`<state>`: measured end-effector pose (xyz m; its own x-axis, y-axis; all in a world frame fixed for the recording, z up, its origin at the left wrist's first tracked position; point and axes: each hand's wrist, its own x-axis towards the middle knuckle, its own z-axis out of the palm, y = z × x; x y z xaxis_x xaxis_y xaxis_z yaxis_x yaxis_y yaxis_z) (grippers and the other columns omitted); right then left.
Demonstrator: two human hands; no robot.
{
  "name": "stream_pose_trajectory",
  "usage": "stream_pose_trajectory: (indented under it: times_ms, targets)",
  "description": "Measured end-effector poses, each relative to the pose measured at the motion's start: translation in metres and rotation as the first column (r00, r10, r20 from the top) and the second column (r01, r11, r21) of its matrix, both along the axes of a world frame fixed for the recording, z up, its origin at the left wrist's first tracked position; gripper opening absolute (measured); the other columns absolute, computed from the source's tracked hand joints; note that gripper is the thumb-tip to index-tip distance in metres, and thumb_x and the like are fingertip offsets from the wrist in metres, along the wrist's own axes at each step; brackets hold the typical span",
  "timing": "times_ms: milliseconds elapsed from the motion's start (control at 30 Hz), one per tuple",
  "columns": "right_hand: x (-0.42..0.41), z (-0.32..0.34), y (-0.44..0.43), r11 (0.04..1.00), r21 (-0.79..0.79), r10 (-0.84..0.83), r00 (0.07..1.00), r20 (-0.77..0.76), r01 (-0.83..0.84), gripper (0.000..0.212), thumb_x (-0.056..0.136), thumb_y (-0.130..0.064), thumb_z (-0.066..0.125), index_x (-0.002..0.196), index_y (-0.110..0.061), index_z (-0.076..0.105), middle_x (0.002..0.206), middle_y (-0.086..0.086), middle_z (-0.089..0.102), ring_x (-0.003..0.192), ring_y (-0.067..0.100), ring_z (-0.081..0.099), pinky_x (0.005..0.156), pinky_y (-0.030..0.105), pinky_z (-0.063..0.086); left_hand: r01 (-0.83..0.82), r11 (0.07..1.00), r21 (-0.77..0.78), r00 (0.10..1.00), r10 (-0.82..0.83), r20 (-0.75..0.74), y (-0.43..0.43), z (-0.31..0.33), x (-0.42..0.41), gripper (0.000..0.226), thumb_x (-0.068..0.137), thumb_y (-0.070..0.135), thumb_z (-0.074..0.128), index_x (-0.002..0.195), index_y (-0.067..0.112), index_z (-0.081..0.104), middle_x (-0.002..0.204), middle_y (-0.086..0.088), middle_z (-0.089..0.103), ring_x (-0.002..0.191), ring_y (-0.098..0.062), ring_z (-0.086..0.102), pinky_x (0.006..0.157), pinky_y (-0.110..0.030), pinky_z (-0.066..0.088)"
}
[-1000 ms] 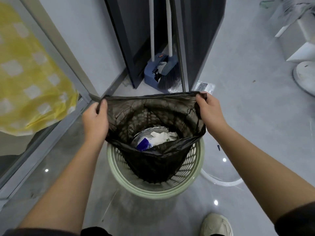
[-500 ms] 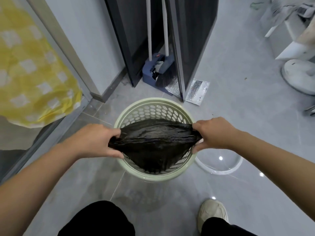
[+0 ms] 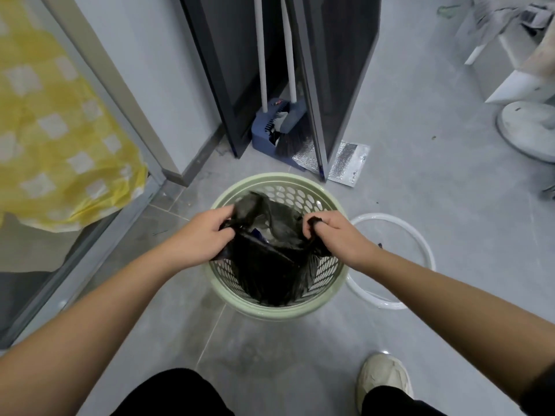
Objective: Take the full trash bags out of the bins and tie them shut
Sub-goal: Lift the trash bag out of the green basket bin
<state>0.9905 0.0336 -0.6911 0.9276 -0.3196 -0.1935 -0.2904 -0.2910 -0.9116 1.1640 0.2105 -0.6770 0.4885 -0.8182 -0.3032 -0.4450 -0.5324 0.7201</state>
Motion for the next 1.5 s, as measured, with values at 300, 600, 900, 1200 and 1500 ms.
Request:
stream_pose_trajectory:
  times_ms: [300, 600, 900, 1200, 1500]
  targets:
    - [0.021, -0.029, 0.006, 0.981, -0.194, 0.008, 0.995, 0.104, 0.013, 0.034, 0.085, -0.004, 0.061, 0.073, -0.033, 0.048, 0.072, -0.013, 0.055, 0.069, 0.000, 0.051, 0.068, 0.023, 0.039, -0.197, 0.980, 0.030, 0.978, 0.194, 0.082, -0.006, -0.021, -0.008, 0.050, 0.088, 0.048, 0.056, 0.074, 0.001, 0.064, 0.071, -0.012, 0.063, 0.071, -0.024, 0.061, 0.062, -0.030, 0.040]
    - [0.015, -0.017, 0.004, 0.988, -0.113, 0.112, 0.993, 0.034, -0.108, 0.046, 0.085, -0.037, 0.067, 0.051, -0.020, 0.041, 0.047, -0.009, 0.039, 0.047, 0.005, 0.037, 0.053, 0.022, 0.030, -0.003, 1.000, 0.028, 0.998, 0.001, 0.057, -0.012, -0.016, -0.008, 0.029, 0.073, 0.003, 0.056, 0.086, 0.029, 0.057, 0.089, 0.000, 0.064, 0.080, -0.025, 0.061, 0.072, -0.037, 0.050]
    - [0.044, -0.038, 0.020, 0.963, 0.039, 0.265, 0.963, 0.041, -0.267, 0.085, 0.064, -0.039, 0.085, 0.133, -0.033, 0.036, 0.137, -0.015, 0.044, 0.130, 0.002, 0.040, 0.111, 0.029, 0.033, 0.165, 0.983, 0.079, 0.986, -0.167, 0.022, -0.031, 0.014, 0.000, 0.016, 0.078, 0.018, 0.075, 0.091, 0.021, 0.067, 0.088, 0.003, 0.070, 0.080, -0.012, 0.067, 0.076, -0.033, 0.055]
    - [0.059, -0.045, 0.043, 0.901, 0.314, 0.318, 0.948, -0.012, -0.299, 0.018, 0.080, -0.038, 0.072, 0.078, -0.021, 0.064, 0.075, -0.017, 0.062, 0.074, -0.003, 0.056, 0.074, 0.017, 0.044, 0.292, 0.931, 0.217, 0.941, -0.320, 0.109, -0.070, 0.016, 0.017, 0.010, 0.077, 0.018, 0.075, 0.084, 0.018, 0.067, 0.075, 0.009, 0.067, 0.069, -0.009, 0.064, 0.058, -0.013, 0.046]
    - [0.061, -0.051, 0.054, 0.974, 0.226, -0.012, 0.998, -0.054, 0.024, 0.025, 0.090, -0.037, 0.061, 0.101, -0.017, 0.071, 0.102, 0.002, 0.073, 0.100, 0.013, 0.066, 0.096, 0.037, 0.048, -0.157, 0.987, -0.007, 0.969, 0.156, 0.193, -0.013, -0.023, 0.033, 0.019, 0.078, 0.021, 0.075, 0.090, 0.017, 0.062, 0.080, 0.004, 0.060, 0.071, -0.009, 0.055, 0.068, -0.023, 0.045]
